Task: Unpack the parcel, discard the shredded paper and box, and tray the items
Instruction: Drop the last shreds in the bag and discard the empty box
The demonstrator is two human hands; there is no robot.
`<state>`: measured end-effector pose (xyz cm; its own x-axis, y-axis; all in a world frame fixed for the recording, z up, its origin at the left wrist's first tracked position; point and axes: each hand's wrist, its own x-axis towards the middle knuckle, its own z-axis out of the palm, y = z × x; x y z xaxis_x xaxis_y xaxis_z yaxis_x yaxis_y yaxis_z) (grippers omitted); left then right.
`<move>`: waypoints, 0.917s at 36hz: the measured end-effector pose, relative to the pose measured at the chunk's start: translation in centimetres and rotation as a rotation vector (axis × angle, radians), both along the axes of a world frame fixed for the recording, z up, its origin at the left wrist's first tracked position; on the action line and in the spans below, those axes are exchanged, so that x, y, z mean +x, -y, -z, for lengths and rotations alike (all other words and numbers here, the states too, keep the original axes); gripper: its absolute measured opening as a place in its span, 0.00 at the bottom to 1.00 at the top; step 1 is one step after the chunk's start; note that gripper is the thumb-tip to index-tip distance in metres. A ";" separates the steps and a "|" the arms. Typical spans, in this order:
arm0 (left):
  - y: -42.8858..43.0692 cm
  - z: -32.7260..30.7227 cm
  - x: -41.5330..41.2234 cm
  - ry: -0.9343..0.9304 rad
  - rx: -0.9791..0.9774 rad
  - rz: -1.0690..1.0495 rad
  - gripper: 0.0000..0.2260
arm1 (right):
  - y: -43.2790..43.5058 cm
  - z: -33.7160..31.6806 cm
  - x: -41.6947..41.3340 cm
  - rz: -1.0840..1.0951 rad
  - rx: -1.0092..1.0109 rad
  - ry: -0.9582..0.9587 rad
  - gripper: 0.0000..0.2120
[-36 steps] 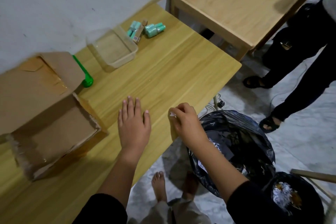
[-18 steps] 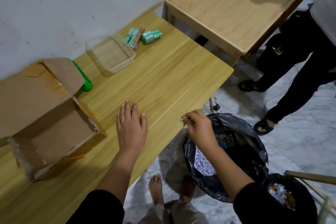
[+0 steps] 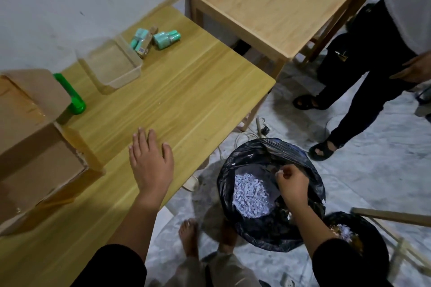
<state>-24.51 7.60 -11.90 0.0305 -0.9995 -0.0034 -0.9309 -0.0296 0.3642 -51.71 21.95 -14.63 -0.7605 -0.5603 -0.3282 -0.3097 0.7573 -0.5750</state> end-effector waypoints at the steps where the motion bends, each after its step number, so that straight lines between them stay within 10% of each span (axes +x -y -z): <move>1: 0.0 0.0 0.0 0.001 -0.006 -0.001 0.22 | -0.2 0.1 -0.1 -0.017 0.023 0.015 0.09; 20: 2.7 -8.8 4.0 -0.204 -0.036 -0.054 0.20 | 11.9 -11.6 8.3 -0.596 -0.240 -0.018 0.18; 33: -0.6 -12.9 21.0 -0.340 -0.256 -0.693 0.23 | 19.5 -14.9 27.7 -1.046 -0.205 0.318 0.26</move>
<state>-3.49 8.19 1.00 0.6811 -0.7250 0.1022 -0.5689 -0.4362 0.6972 -24.06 2.45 0.31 0.2208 -0.9423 -0.2515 -0.5564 0.0901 -0.8260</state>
